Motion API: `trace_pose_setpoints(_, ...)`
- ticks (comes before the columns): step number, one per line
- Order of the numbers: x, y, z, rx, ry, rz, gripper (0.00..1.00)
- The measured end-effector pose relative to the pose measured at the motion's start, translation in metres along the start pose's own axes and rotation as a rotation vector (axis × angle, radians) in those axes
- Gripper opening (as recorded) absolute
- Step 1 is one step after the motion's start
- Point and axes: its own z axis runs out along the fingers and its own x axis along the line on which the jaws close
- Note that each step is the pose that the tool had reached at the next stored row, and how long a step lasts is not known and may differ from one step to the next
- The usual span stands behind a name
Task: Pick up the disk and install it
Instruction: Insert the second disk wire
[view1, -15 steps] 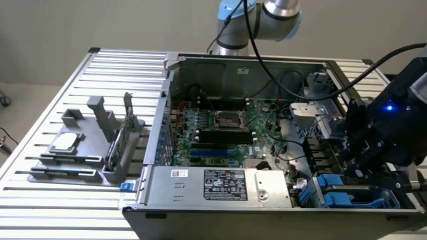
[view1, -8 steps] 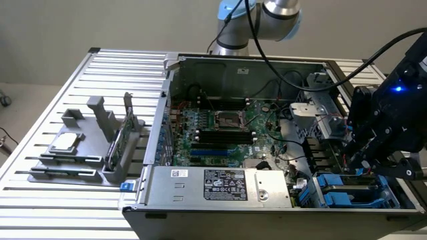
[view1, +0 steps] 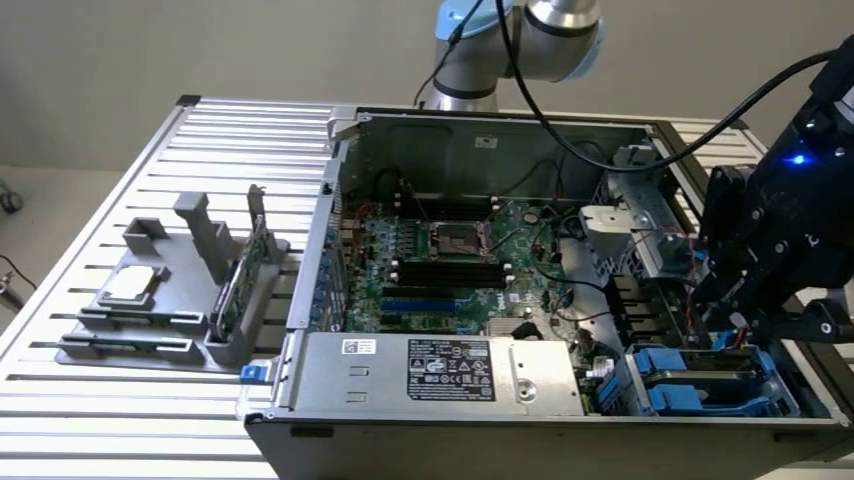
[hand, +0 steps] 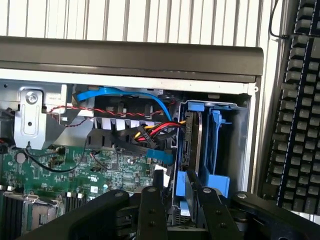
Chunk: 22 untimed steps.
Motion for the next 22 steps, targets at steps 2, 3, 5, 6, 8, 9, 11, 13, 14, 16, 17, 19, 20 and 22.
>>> trace_pose_setpoints(2,0.003,0.0022,0.0003,0.0003,-0.0061,0.000,0.32)
trace_pose_setpoints(3,0.004,0.0030,0.0004,0.0004,-0.0084,0.000,0.32)
trace_pose_setpoints(5,0.005,0.0042,0.0007,0.0007,-0.0135,0.000,0.32)
trace_pose_setpoints(6,0.006,0.0046,0.0007,0.0009,-0.0158,0.000,0.32)
trace_pose_setpoints(8,0.007,0.0053,0.0009,0.0012,-0.0206,-0.001,0.32)
trace_pose_setpoints(9,0.007,0.0055,0.0009,0.0013,-0.0229,-0.001,0.32)
trace_pose_setpoints(11,0.008,0.0061,0.0010,0.0015,-0.0282,-0.001,0.32)
trace_pose_setpoints(13,0.009,0.0066,0.0013,0.0016,-0.0328,-0.001,0.32)
trace_pose_setpoints(14,0.010,0.0069,0.0015,0.0016,-0.0348,-0.002,0.32)
trace_pose_setpoints(16,0.010,0.0075,0.0020,0.0015,-0.0378,-0.002,0.32)
trace_pose_setpoints(17,0.010,0.0077,0.0024,0.0013,-0.0389,-0.002,0.32)
trace_pose_setpoints(19,0.011,0.0080,0.0031,0.0007,-0.0414,-0.002,0.32)
trace_pose_setpoints(20,0.011,0.0081,0.0035,0.0004,-0.0427,-0.002,0.32)
trace_pose_setpoints(22,0.012,0.0084,0.0044,-0.0002,-0.0454,-0.002,0.32)
